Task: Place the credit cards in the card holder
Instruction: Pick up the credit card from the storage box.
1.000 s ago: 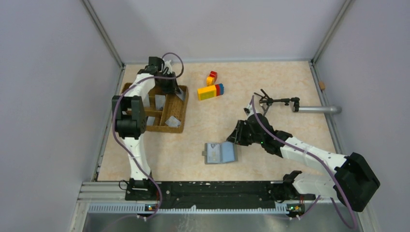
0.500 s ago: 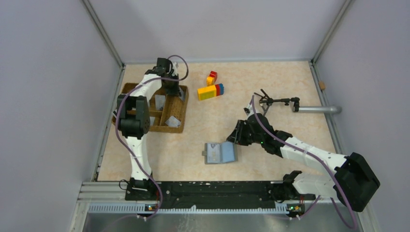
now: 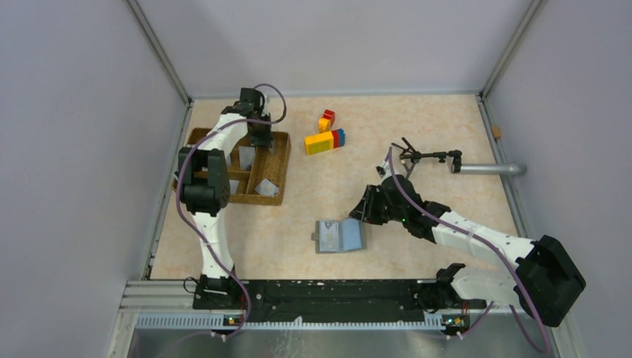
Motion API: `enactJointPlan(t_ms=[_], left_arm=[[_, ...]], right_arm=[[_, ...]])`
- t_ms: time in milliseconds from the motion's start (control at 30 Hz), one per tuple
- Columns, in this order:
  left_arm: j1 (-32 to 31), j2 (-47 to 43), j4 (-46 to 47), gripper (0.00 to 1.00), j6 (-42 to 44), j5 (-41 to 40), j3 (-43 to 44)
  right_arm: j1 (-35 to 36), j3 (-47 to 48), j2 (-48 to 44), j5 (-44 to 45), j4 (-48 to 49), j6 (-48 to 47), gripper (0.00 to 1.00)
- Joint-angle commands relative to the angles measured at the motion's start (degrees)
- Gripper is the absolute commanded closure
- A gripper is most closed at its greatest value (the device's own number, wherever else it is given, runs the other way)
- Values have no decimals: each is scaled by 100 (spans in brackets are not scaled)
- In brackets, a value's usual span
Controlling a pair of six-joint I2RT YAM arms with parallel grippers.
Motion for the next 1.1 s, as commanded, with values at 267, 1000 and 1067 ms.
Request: enactJointPlan(t_ms=[267,1000,1067], left_arm=[[19,-1265,142,100,218,103,-110],[-1797,-4820,375,100,217,3761,-3287],[-2016,-5015,976,100,-141,4570,-3750]], right_arm=[[-58,152,-343,143,-207,-101,71],[-762,716,-1547,-2787,-442,-1667,34],[-757,574,-1605,-3240,-178,-1477,33]])
